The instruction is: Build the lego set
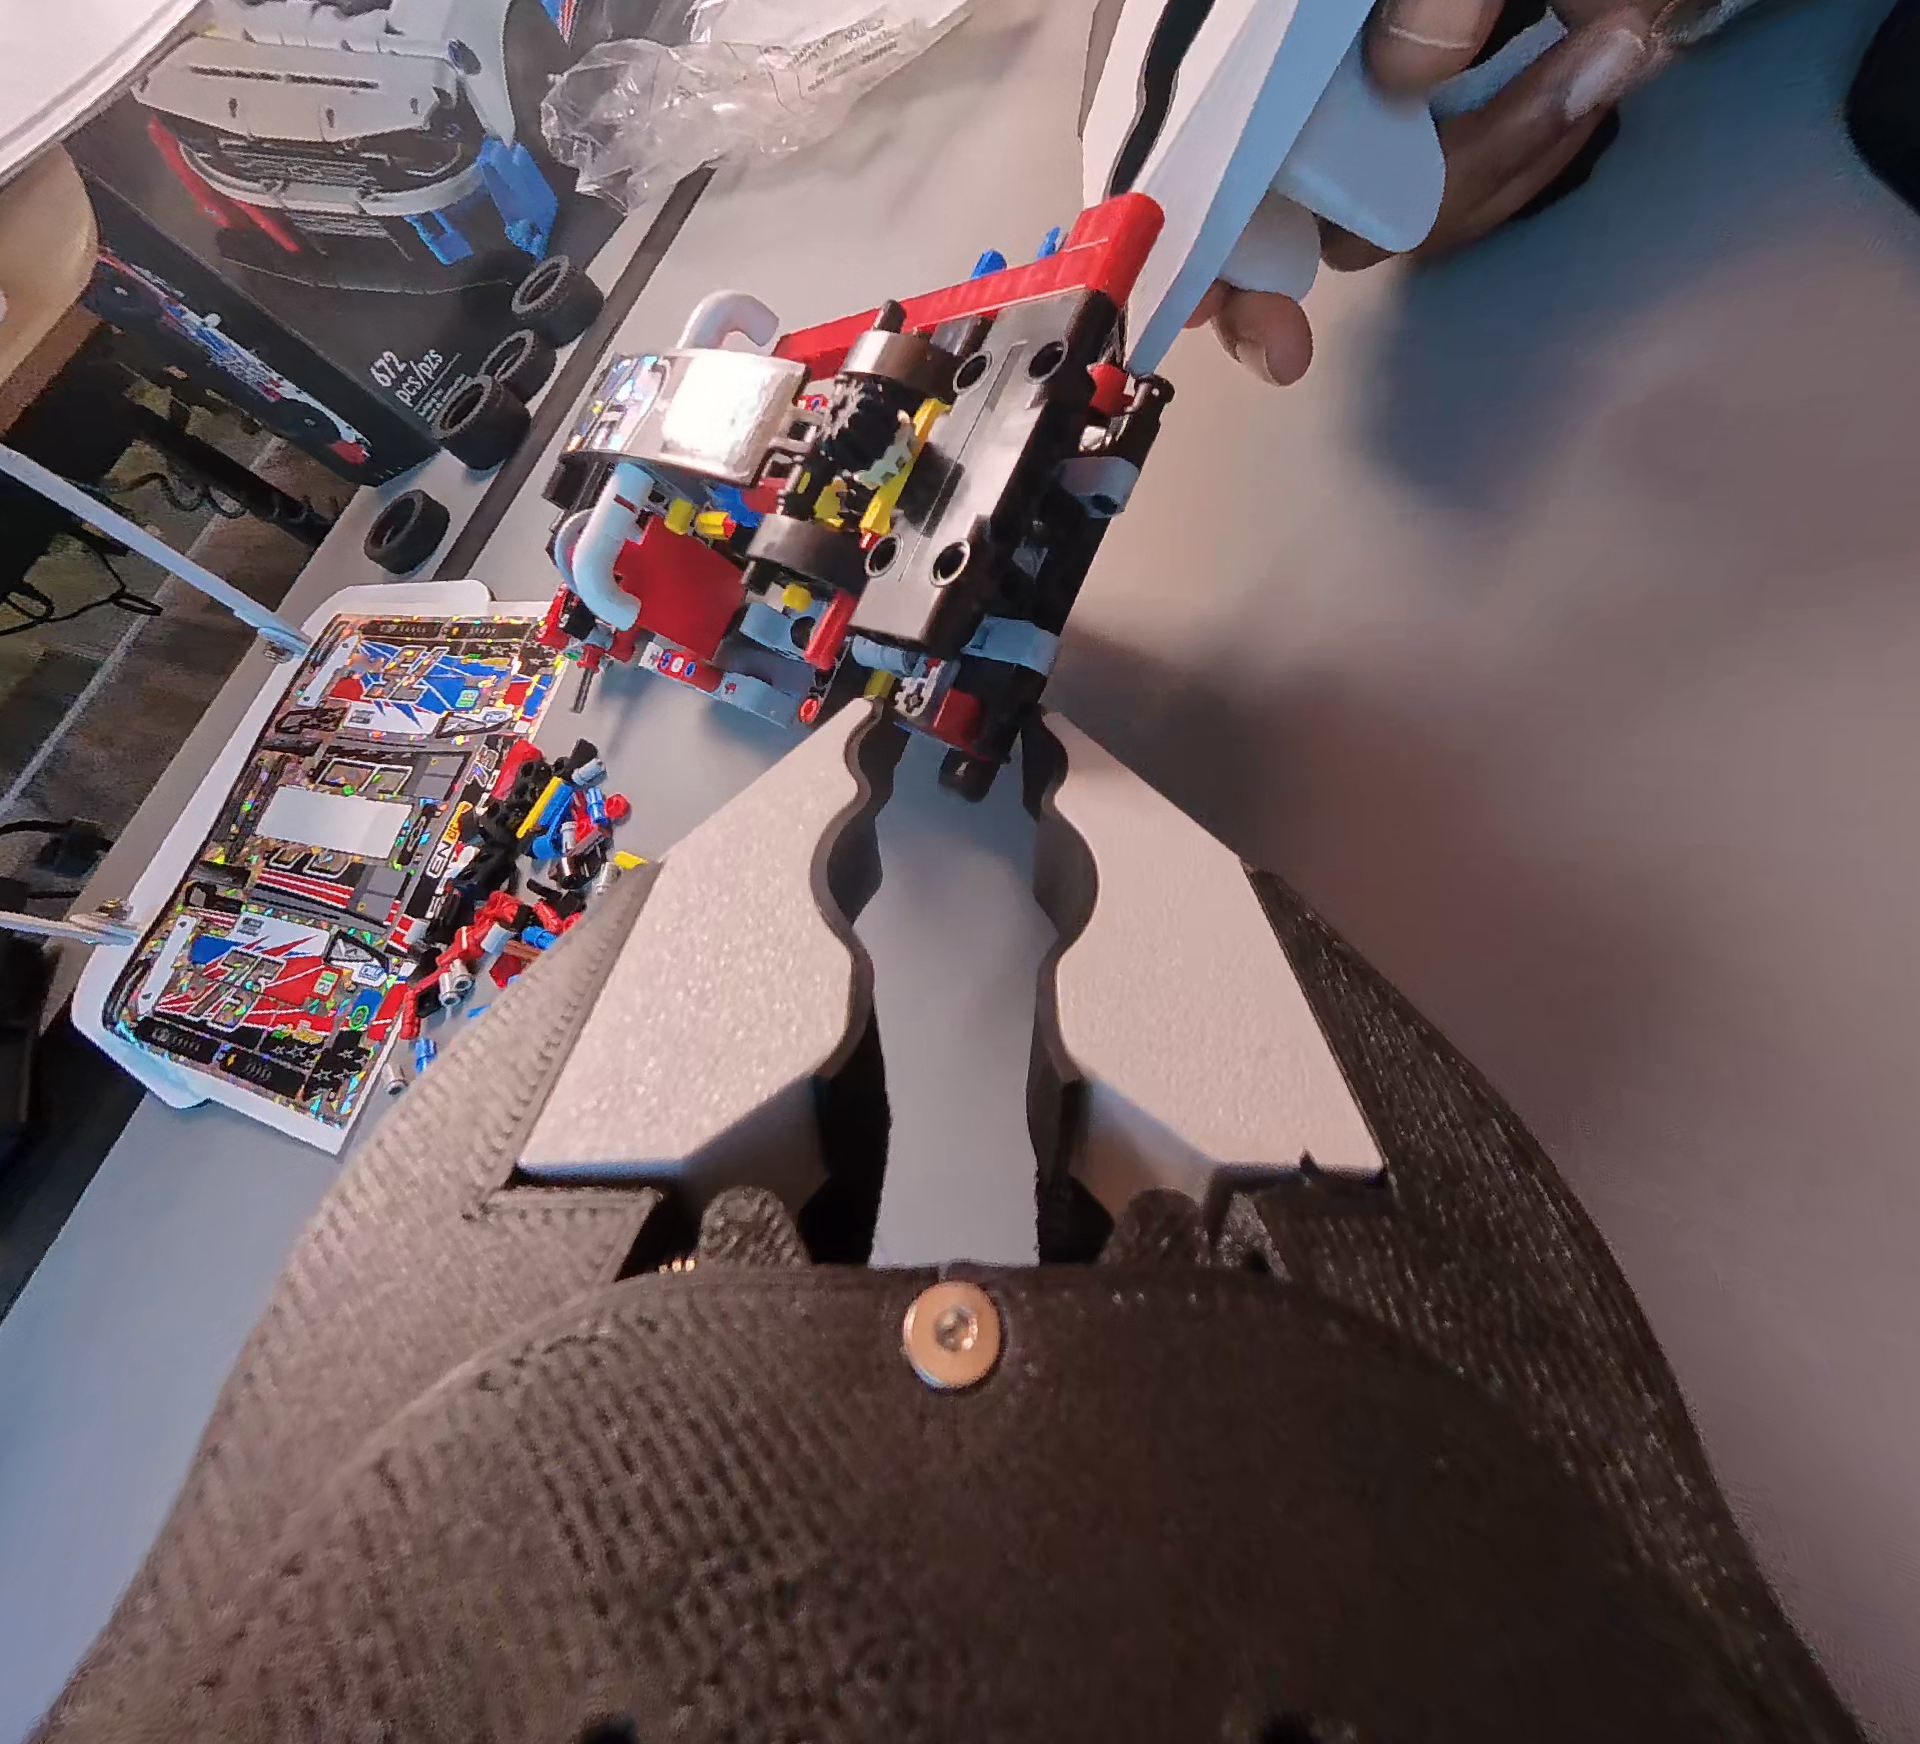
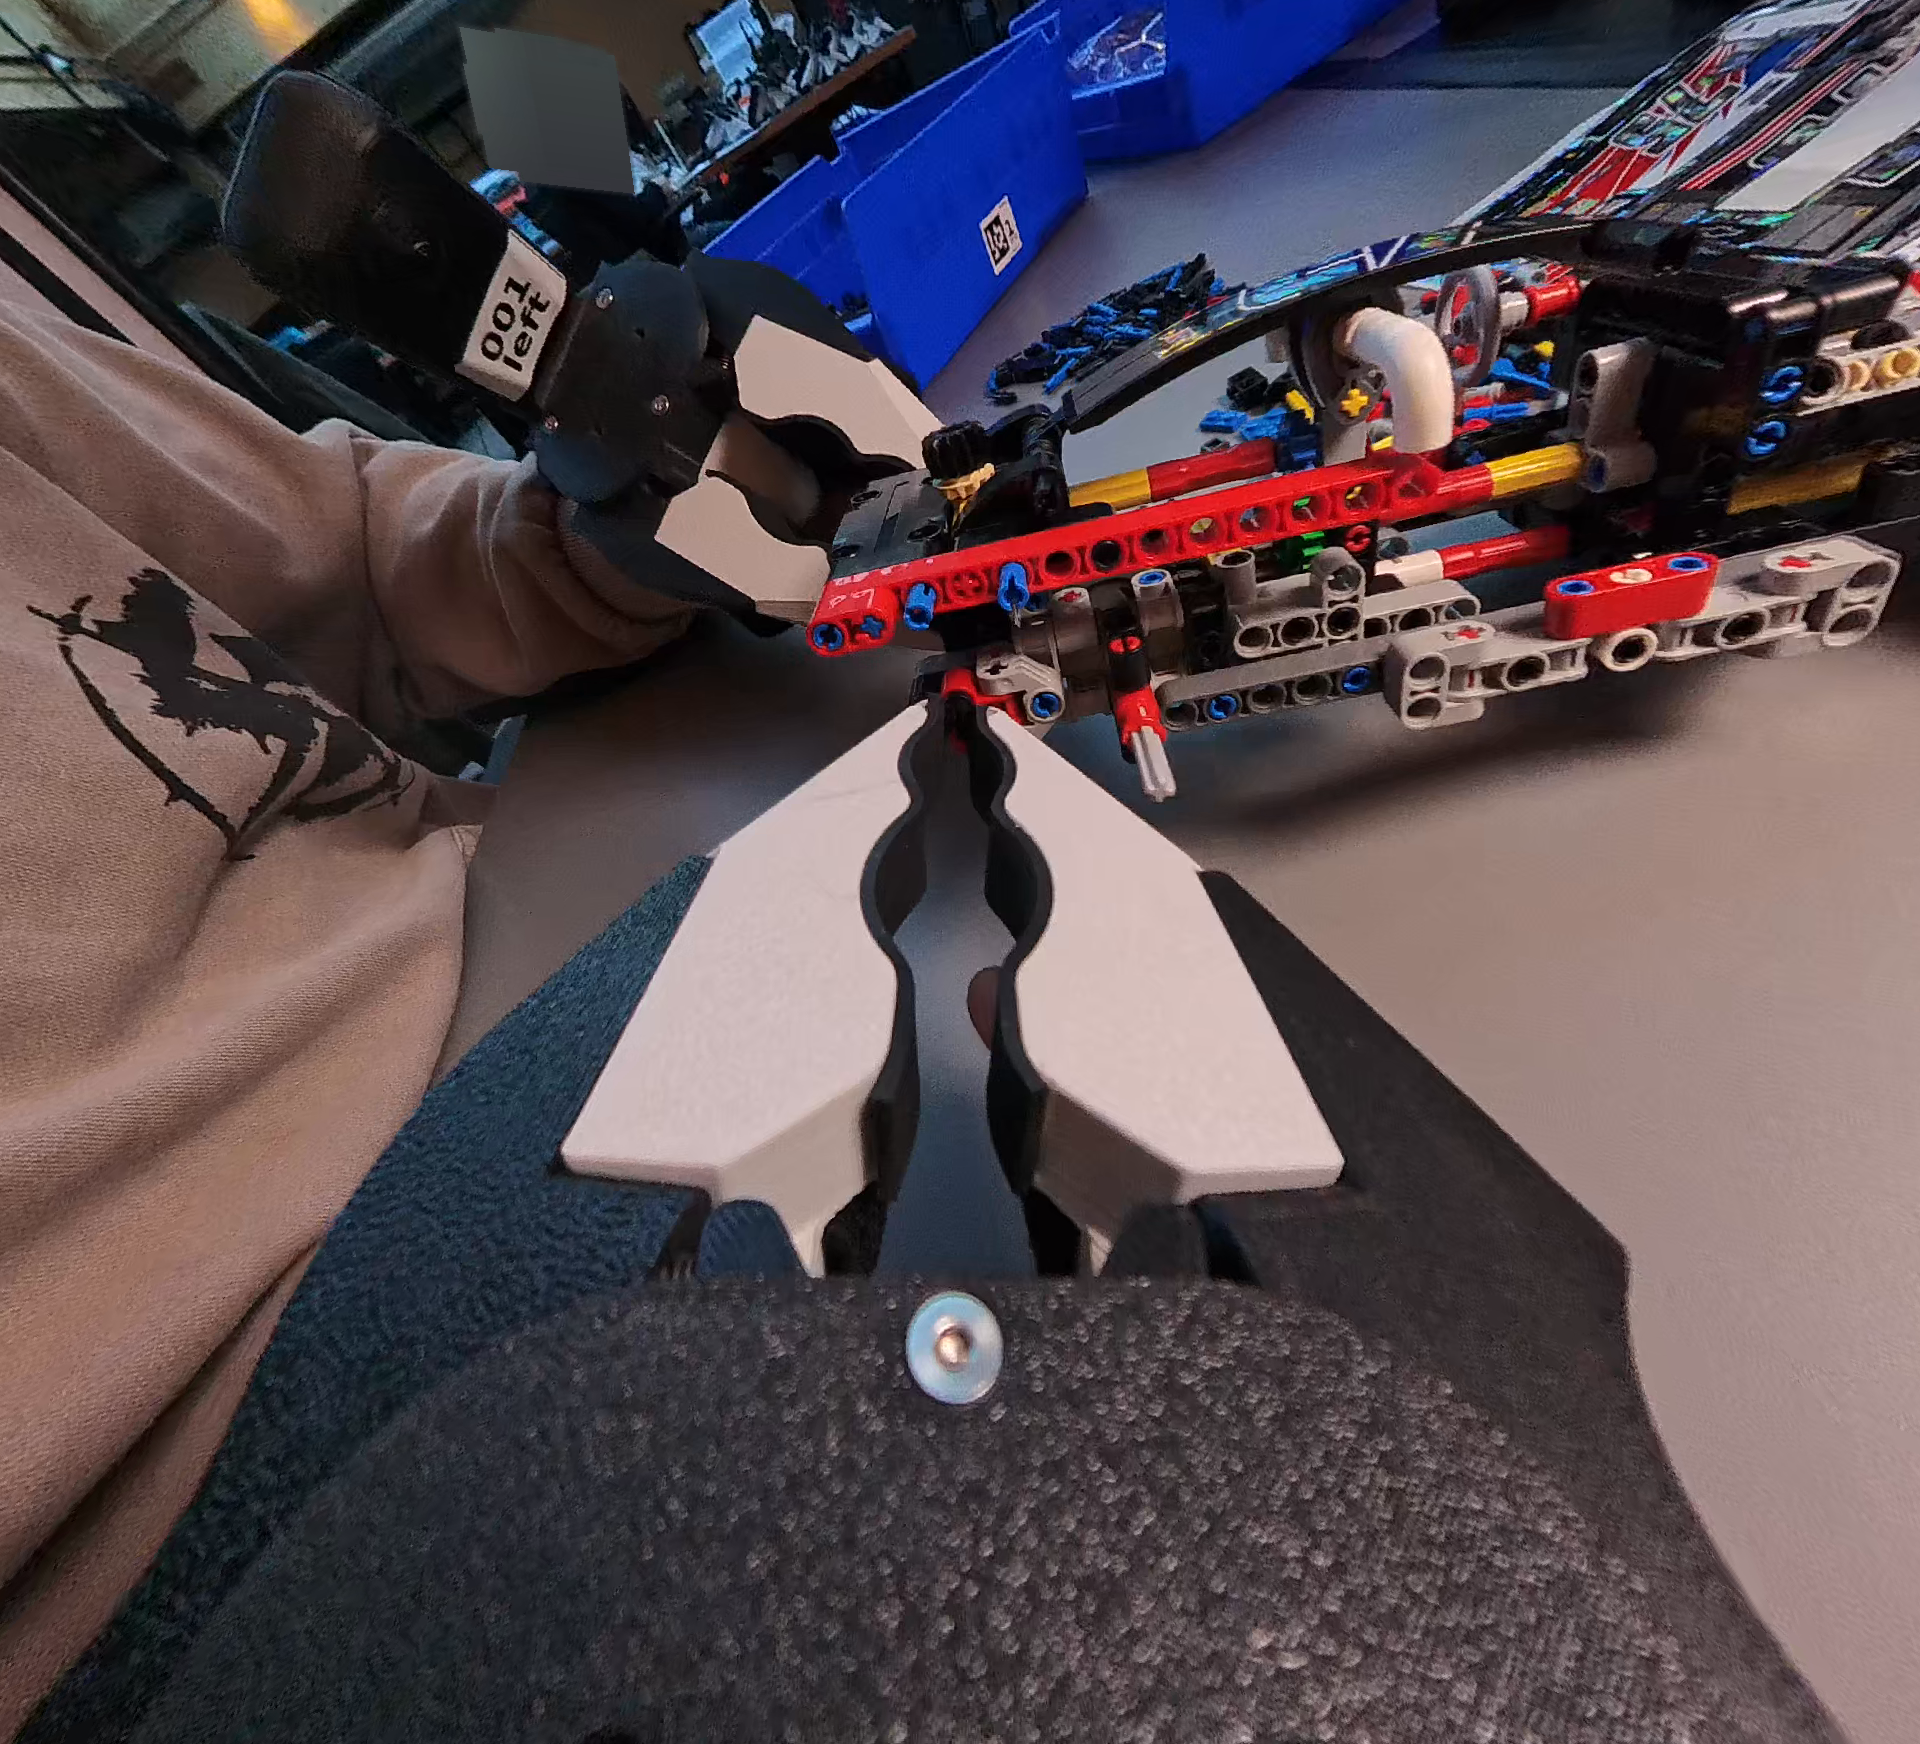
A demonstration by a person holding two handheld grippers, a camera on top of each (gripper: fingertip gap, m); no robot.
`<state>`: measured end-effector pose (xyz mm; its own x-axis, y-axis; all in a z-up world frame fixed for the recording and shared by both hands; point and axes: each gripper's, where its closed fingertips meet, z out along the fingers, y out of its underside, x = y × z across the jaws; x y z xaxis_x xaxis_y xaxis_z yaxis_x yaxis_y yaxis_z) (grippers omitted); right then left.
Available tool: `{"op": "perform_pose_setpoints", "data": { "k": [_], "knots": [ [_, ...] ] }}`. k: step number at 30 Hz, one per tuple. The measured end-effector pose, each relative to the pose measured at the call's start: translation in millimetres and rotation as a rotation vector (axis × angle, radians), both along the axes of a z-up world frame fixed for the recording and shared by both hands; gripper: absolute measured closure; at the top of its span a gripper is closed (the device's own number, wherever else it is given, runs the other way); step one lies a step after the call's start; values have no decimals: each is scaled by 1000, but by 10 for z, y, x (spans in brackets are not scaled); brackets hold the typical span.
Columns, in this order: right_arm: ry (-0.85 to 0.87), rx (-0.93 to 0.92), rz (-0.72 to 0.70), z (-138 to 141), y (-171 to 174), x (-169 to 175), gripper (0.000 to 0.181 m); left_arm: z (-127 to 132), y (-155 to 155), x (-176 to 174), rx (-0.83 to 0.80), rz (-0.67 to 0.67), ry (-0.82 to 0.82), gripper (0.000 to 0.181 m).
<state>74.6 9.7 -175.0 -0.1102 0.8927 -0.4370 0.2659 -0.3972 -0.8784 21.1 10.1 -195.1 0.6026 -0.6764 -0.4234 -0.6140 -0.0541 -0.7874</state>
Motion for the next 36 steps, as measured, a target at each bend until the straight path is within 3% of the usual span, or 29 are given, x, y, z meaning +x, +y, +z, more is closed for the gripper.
{"op": "perform_pose_setpoints", "data": {
  "k": [36],
  "knots": [
    [56,25,-88,87,117,39,181,20,65,27,-19,21,-20,159]
  ]
}}
